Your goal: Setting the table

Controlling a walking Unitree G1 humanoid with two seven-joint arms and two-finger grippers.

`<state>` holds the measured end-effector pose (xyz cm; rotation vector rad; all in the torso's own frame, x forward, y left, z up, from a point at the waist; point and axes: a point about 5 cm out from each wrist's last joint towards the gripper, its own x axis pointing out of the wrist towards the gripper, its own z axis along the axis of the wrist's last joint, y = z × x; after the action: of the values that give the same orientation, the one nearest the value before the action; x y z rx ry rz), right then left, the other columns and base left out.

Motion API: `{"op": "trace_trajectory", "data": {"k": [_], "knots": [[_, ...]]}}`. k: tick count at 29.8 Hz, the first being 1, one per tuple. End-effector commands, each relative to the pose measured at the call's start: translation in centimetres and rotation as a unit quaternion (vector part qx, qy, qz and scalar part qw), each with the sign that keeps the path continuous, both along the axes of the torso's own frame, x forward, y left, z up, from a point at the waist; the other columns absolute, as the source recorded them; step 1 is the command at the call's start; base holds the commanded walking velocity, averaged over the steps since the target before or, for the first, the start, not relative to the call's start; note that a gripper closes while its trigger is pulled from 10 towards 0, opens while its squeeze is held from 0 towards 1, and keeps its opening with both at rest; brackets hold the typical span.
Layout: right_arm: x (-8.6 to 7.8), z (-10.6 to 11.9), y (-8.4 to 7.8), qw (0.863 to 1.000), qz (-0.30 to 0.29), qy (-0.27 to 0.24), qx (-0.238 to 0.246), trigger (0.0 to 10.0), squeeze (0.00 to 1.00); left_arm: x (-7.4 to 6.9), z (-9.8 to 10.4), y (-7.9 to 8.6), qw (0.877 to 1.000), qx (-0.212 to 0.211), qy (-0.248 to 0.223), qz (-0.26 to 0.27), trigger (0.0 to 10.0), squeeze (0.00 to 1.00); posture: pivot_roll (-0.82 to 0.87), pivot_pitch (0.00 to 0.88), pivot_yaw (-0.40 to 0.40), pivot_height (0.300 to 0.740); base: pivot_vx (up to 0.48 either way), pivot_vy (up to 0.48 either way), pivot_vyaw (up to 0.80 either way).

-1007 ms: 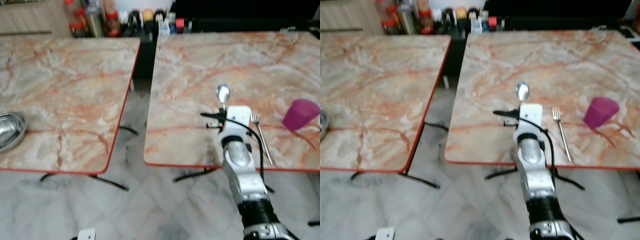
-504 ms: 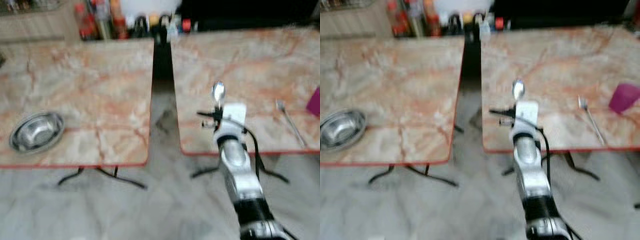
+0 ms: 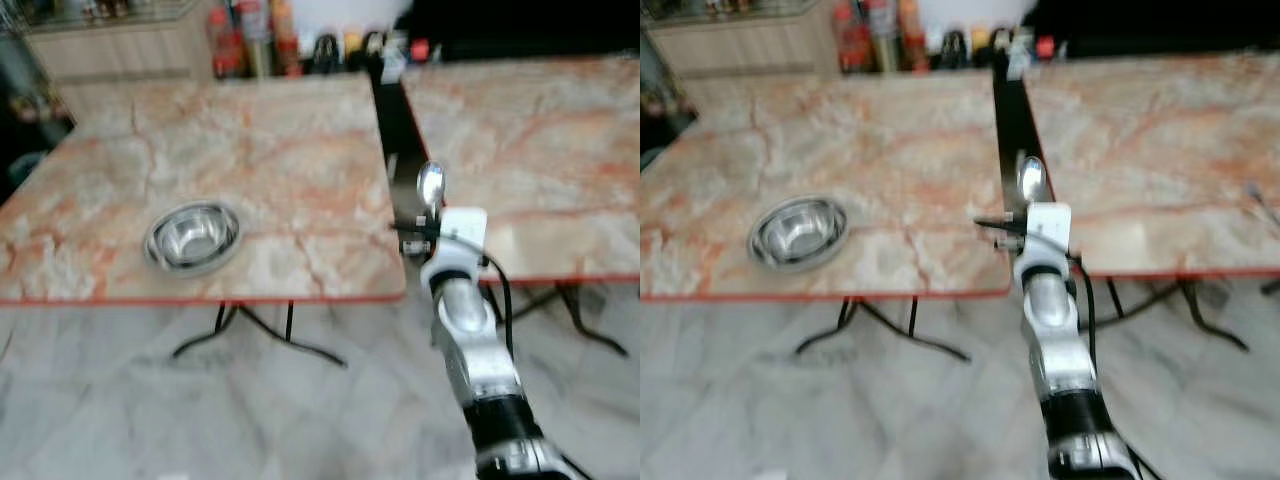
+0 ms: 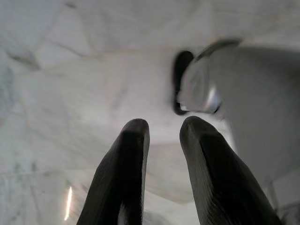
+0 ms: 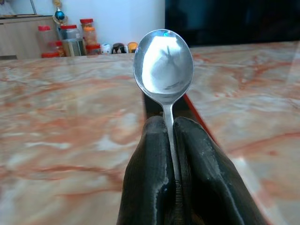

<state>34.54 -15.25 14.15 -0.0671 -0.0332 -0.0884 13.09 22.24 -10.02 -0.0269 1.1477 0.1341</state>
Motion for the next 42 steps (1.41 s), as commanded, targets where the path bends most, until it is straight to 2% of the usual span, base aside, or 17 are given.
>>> {"op": "trace_trajectory", "data": {"k": [1,5,13,25,30,42], "knots": [[0.1,0.4,1.3,1.000,0.018,-0.007,0.007,10.0,0.00,-0.7,0.0,1.1,1.000,0.007,0.006,0.012,10.0,0.00,-0.09,0.089,0.040,0.740,0.000,0.480,0.00],[0.1,0.4,1.3,1.000,0.018,-0.006,0.007,10.0,0.00,-1.0,0.2,2.0,1.000,0.011,0.007,0.016,10.0,0.00,-0.09,0.092,0.038,0.740,0.000,0.419,0.00],[0.2,0.3,1.3,1.000,0.019,-0.005,0.008,10.0,0.00,-1.1,0.2,2.0,1.000,0.011,0.005,0.017,10.0,0.00,-0.08,0.093,0.035,0.740,0.000,0.438,0.00],[0.2,0.4,1.3,1.000,0.020,-0.005,0.009,10.0,0.00,0.1,0.1,0.5,1.000,0.002,-0.011,0.021,10.0,0.00,-0.08,0.094,0.034,0.740,0.000,0.000,0.00],[0.2,0.4,1.3,1.000,0.020,-0.006,0.010,10.0,0.00,0.2,0.2,0.4,1.000,0.005,-0.015,0.018,10.0,0.00,-0.08,0.094,0.033,0.740,0.049,0.000,0.00],[0.2,0.2,1.3,1.000,0.019,0.000,0.014,10.0,0.00,0.5,0.3,0.8,1.000,0.008,-0.017,0.019,10.0,0.00,-0.08,0.092,0.037,0.740,0.339,0.000,0.00]]}}
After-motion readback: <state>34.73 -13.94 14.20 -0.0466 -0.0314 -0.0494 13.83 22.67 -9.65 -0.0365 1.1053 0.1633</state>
